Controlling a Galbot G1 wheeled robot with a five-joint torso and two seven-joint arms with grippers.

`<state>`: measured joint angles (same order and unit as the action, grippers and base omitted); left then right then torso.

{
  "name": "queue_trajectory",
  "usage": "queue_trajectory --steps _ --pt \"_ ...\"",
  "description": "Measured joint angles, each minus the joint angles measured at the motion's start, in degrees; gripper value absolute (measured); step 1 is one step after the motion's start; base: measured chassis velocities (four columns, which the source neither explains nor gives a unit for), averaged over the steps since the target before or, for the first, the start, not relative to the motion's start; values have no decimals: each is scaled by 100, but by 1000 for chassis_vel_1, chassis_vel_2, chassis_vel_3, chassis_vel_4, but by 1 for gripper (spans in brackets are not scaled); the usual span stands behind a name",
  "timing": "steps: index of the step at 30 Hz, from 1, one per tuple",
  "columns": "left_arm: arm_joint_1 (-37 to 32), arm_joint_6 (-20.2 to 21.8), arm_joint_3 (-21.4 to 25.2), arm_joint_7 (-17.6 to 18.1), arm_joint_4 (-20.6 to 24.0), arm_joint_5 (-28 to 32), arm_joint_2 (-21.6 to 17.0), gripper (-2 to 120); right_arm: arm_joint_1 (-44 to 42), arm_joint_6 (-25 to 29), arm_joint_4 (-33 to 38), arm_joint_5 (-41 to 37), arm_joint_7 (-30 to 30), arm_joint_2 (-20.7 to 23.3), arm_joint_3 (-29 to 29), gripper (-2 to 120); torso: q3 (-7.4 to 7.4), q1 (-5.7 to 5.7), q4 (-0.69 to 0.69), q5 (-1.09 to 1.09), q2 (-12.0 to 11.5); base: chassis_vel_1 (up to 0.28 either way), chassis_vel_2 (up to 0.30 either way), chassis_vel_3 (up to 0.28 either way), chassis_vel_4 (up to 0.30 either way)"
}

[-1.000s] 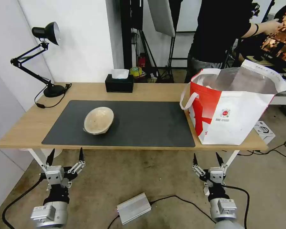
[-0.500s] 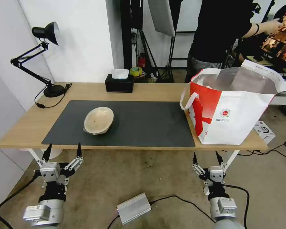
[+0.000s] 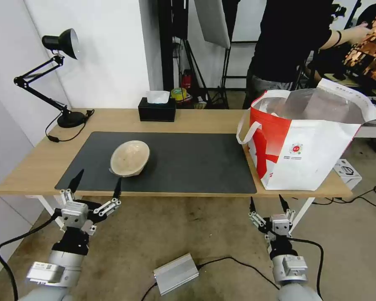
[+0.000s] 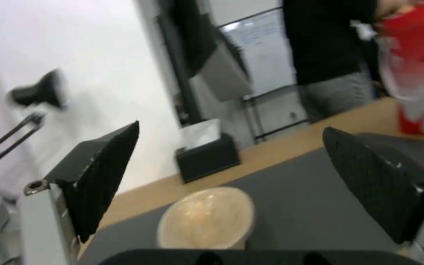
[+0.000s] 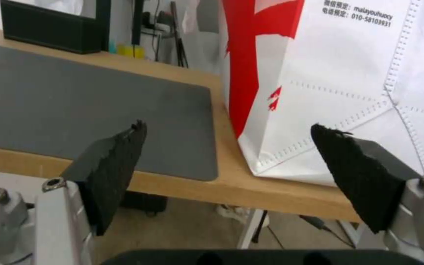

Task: Pick up the trash from the table and place it into the takeout bag.

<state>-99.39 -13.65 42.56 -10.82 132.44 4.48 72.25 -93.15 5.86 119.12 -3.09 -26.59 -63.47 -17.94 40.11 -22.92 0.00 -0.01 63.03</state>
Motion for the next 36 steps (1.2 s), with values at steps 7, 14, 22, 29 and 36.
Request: queue_trajectory --steps 7,14,22,29,36 --pt "227 -533 80 -604 -319 -534 -708 100 9 -30 20 16 3 -24 7 88 0 0 -1 -1 0 0 0 0 0" --pt "386 -673 62 -873 -639 -910 -1211 100 6 -38 20 58 7 -76 17 88 0 0 0 -1 0 0 0 0 0" --pt "672 -789 9 -938 -1060 -1160 -1696 100 51 -68 -18 102 13 -143 52 88 0 0 -1 0 0 0 0 0 0" --pt "755 -824 30 -924 -1233 -1221 -1714 100 159 -141 -82 110 18 -171 130 88 0 0 0 0 0 0 0 0 0" --pt "911 -826 64 -798 -1382 -1131 -1794 100 198 -178 -110 115 26 -189 149 88 0 0 0 0 0 0 0 0 0"
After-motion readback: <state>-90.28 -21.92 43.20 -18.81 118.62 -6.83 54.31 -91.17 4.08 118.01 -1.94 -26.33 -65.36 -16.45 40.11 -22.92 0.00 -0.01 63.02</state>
